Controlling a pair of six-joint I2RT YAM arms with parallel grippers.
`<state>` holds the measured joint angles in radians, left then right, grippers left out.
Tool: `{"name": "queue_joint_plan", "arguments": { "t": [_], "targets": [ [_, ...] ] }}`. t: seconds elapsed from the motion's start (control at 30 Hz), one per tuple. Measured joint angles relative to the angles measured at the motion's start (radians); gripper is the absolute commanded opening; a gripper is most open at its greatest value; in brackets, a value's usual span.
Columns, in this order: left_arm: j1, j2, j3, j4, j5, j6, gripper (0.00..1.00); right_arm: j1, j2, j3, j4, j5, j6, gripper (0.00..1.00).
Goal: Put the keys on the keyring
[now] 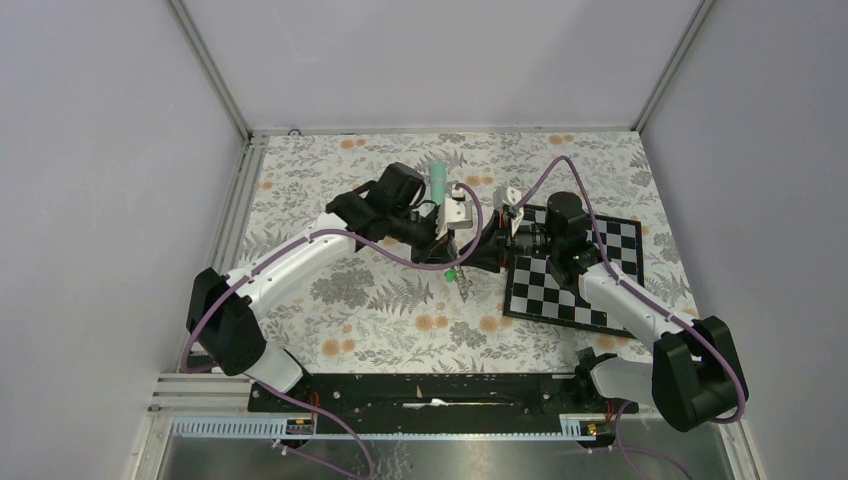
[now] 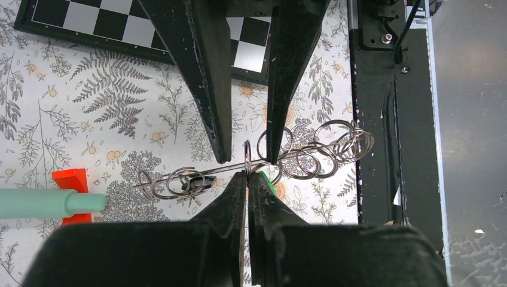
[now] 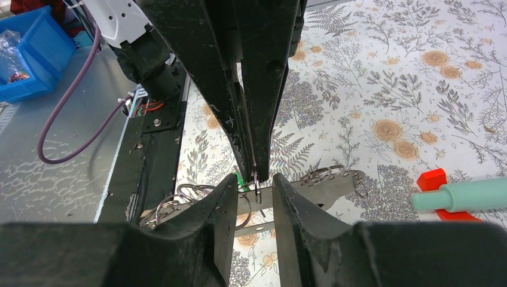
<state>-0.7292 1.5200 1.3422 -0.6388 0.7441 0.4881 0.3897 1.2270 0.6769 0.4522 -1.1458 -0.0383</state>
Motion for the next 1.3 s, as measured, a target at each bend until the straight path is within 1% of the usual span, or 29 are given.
{"name": "queue_joint_plan", "arguments": {
  "t": [0.1,0.2,0.23,0.37,0.43,0.53,0.9,1.2,1.3],
  "targets": [
    [-0.002,0.0,0.0,0.0,0.0,0.0,0.0,0.0,0.001,-0.002,0.006,0.0,0.003,0.34],
    [-0.003,0.0,0.0,0.0,-0.003,-0.001,0.0,0.0,0.003,-0.002,0.005,0.0,0.002,0.31],
    [-0.003,0.0,0.0,0.0,-0.005,-0.001,0.0,0.0,0.003,-0.002,0.005,0.0,0.002,0.28],
    [-0.009,0.0,0.002,-0.008,-0.015,-0.001,0.0,0.0,0.01,-0.002,0.006,-0.001,0.003,0.13],
    [-0.014,0.0,0.009,-0.021,-0.028,0.0,0.0,0.0,0.013,-0.002,0.006,-0.005,0.006,0.09],
    [-0.022,0.002,0.031,-0.05,-0.056,0.0,0.0,0.0,0.013,-0.002,0.009,-0.01,0.004,0.07],
    [-0.051,0.029,0.115,-0.149,-0.15,0.001,0.0,0.0,0.013,-0.003,0.012,-0.022,-0.028,0.05],
    [-0.07,0.056,0.17,-0.206,-0.214,-0.01,0.0,0.0,0.013,-0.02,0.037,-0.017,-0.053,0.07],
    [-0.074,0.06,0.184,-0.221,-0.227,-0.015,0.0,0.0,0.013,-0.023,0.047,-0.016,-0.055,0.1]
  ]
}}
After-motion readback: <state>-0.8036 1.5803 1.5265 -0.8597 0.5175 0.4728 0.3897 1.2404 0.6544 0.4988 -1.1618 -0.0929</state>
